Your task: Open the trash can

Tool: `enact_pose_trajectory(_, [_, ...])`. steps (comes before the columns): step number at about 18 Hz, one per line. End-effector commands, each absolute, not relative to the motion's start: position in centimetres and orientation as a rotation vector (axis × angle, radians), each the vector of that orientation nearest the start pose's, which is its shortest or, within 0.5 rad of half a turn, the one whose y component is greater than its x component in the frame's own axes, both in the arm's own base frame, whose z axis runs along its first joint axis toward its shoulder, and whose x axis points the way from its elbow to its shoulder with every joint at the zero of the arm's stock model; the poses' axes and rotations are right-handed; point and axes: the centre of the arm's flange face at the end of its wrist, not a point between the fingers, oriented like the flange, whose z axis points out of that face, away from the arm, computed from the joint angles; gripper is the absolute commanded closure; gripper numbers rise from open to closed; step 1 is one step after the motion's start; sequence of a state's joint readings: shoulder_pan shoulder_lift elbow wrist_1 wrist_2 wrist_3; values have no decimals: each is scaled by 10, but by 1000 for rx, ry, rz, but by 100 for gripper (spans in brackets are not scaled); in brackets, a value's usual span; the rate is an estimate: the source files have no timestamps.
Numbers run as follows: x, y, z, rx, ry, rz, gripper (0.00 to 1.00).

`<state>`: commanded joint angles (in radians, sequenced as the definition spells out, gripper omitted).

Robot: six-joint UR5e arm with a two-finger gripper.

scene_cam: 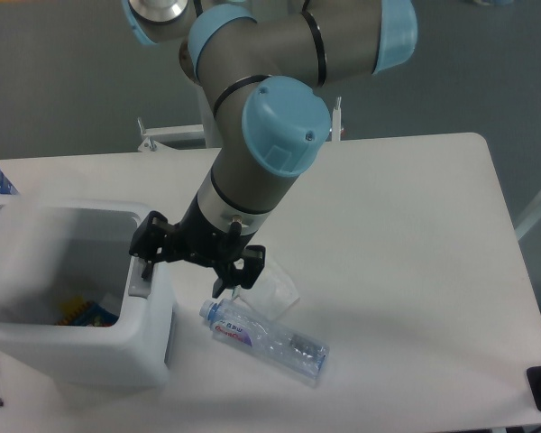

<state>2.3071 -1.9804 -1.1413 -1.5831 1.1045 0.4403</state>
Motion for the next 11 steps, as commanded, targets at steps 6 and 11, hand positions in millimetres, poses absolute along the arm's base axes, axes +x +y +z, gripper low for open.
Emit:
enact_pose_trajectory(6, [-313, 610, 478, -2779, -407, -537, 0])
enact_pose_trajectory(11, [-327, 610, 488, -2724, -383, -453, 0])
